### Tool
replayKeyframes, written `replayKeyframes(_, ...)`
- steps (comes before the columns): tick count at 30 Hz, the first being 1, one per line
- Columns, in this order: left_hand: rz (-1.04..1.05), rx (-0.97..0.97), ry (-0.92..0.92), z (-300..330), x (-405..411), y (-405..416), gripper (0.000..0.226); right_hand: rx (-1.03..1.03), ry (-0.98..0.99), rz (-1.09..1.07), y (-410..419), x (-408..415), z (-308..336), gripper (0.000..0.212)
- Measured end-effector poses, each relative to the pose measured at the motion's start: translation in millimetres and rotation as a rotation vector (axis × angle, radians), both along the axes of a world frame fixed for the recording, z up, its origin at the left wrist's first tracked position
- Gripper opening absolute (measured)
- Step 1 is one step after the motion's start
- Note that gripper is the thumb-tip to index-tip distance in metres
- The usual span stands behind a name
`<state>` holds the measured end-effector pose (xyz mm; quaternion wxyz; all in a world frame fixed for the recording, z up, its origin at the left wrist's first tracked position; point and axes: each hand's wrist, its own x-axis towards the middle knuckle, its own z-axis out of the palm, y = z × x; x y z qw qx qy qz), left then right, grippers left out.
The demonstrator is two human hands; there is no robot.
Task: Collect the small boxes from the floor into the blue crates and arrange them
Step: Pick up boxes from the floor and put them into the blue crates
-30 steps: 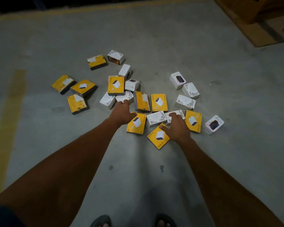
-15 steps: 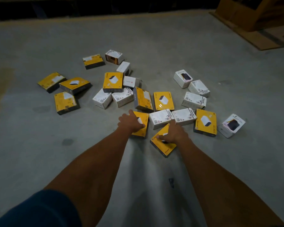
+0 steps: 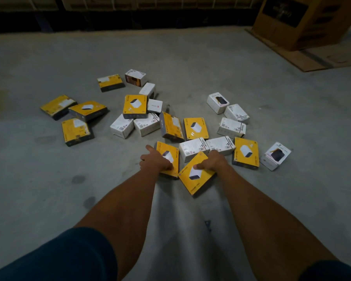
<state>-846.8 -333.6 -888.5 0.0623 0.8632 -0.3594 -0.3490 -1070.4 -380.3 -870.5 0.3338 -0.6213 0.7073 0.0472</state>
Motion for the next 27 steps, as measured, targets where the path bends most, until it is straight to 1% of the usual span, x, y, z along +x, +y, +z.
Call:
replayKeyframes(1, -0.009, -0.012, 0.039, 8.2, 2.9, -0.5, 0.148, 0.001, -0.01, 0.009, -0.3, 2.7, 10.1, 0.103)
replayKeyframes(2, -0.035, -0.034, 0.077, 19.6, 5.2, -1.3, 0.135, -0.005, -0.024, 0.009, -1.4, 5.0, 18.7, 0.1)
replayKeyframes(4, -0.077, -0.112, 0.118, 40.7, 13.8, -8.4, 0.1, -0.018, -0.094, -0.024, -5.9, 9.2, 35.3, 0.095)
replayKeyframes(5, -0.083, -0.15, 0.127, 53.5, 17.5, -11.2, 0.088, -0.024, -0.152, -0.043, -11.3, 10.6, 40.4, 0.097)
replayKeyframes(7, -0.011, -0.249, 0.187, 78.9, 28.6, -19.1, 0.077, -0.063, -0.317, -0.133, -25.7, 12.5, 51.8, 0.104)
replayKeyframes(8, 0.025, -0.305, 0.216, 95.8, 33.3, -20.9, 0.074, -0.08, -0.438, -0.205, -29.9, 14.1, 61.2, 0.101)
replayKeyframes(9, 0.072, -0.343, 0.247, 114.3, 38.3, -23.6, 0.073, -0.098, -0.57, -0.299, -30.7, 15.8, 77.4, 0.09)
replayKeyframes(11, 0.145, -0.388, 0.301, 156.4, 51.2, -25.7, 0.071, -0.1, -0.799, -0.468, -20.2, 22.6, 130.3, 0.069)
replayKeyframes(13, 0.206, -0.455, 0.345, 197.3, 68.6, -26.8, 0.072, -0.09, -0.965, -0.559, -17.2, 22.6, 178.8, 0.059)
replayKeyframes(14, 0.245, -0.491, 0.374, 226.0, 74.0, -21.7, 0.066, -0.102, -1.038, -0.588, -16.3, 20.3, 204.8, 0.055)
replayKeyframes(17, 0.335, -0.596, 0.513, 316.2, 83.6, -2.8, 0.027, -0.086, -1.189, -0.698, -7.6, 19.4, 288.8, 0.047)
replayKeyframes(18, 0.336, -0.612, 0.564, 347.9, 85.2, 4.4, 0.02, -0.077, -1.233, -0.733, -3.7, 20.6, 316.7, 0.041)
replayKeyframes(19, 0.346, -0.615, 0.6, 377.2, 87.8, 10.7, 0.023, -0.073, -1.267, -0.769, 2.5, 21.9, 346.4, 0.04)
replayKeyframes(21, 0.36, -0.621, 0.657, 437.9, 92.8, 21.9, 0.035, -0.061, -1.323, -0.815, 11.6, 26.8, 403.9, 0.053)
replayKeyframes(22, 0.359, -0.63, 0.683, 462.6, 94.5, 26.5, 0.036, -0.063, -1.351, -0.824, 14.4, 29.2, 426.3, 0.059)
replayKeyframes(23, 0.362, -0.63, 0.694, 498.5, 96.4, 31.1, 0.033, -0.045, -1.353, -0.815, 16.3, 32.3, 459.7, 0.06)
replayKeyframes(25, 0.376, -0.631, 0.719, 571.1, 96.0, 43.5, 0.021, -0.01, -1.354, -0.774, 25.1, 39.4, 529.9, 0.058)
replayKeyframes(27, 0.404, -0.647, 0.75, 644.1, 96.1, 55.0, 0.015, 0.004, -1.365, -0.746, 29.8, 48.2, 600.1, 0.064)
